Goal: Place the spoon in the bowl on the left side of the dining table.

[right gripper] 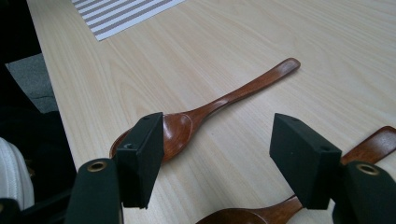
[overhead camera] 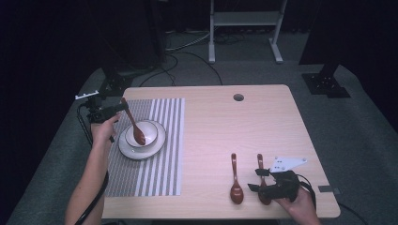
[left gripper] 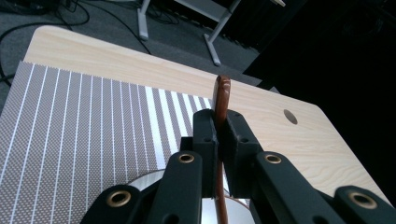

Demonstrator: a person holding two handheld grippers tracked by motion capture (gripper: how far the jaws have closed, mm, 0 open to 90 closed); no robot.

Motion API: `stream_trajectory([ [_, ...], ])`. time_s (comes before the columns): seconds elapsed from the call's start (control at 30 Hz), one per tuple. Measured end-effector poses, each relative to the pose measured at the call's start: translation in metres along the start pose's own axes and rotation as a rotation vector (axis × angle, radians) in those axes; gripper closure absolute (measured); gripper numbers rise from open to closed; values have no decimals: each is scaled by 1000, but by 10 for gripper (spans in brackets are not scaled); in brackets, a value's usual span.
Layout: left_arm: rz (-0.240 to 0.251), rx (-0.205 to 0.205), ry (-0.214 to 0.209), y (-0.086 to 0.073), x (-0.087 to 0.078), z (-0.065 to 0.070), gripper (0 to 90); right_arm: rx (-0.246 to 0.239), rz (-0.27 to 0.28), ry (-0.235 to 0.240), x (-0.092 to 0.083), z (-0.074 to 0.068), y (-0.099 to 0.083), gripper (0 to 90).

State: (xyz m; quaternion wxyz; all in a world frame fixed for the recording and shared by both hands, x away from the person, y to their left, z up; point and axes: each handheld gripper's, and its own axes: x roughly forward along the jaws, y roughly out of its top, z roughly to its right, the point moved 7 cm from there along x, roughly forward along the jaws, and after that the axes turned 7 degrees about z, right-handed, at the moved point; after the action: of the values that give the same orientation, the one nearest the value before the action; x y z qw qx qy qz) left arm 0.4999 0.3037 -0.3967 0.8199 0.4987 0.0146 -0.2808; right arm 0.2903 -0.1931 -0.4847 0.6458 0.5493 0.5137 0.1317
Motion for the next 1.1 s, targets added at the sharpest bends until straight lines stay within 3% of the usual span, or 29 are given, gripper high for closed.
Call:
stream_trajectory([
  [0.57, 15, -39, -16, -8, 2, -9, 842, 1, 1, 2, 1, -1, 0, 339],
  [1.1, 11, -84, 2, -18, 1, -25, 835, -3, 2, 10, 3, -3, 1, 340],
])
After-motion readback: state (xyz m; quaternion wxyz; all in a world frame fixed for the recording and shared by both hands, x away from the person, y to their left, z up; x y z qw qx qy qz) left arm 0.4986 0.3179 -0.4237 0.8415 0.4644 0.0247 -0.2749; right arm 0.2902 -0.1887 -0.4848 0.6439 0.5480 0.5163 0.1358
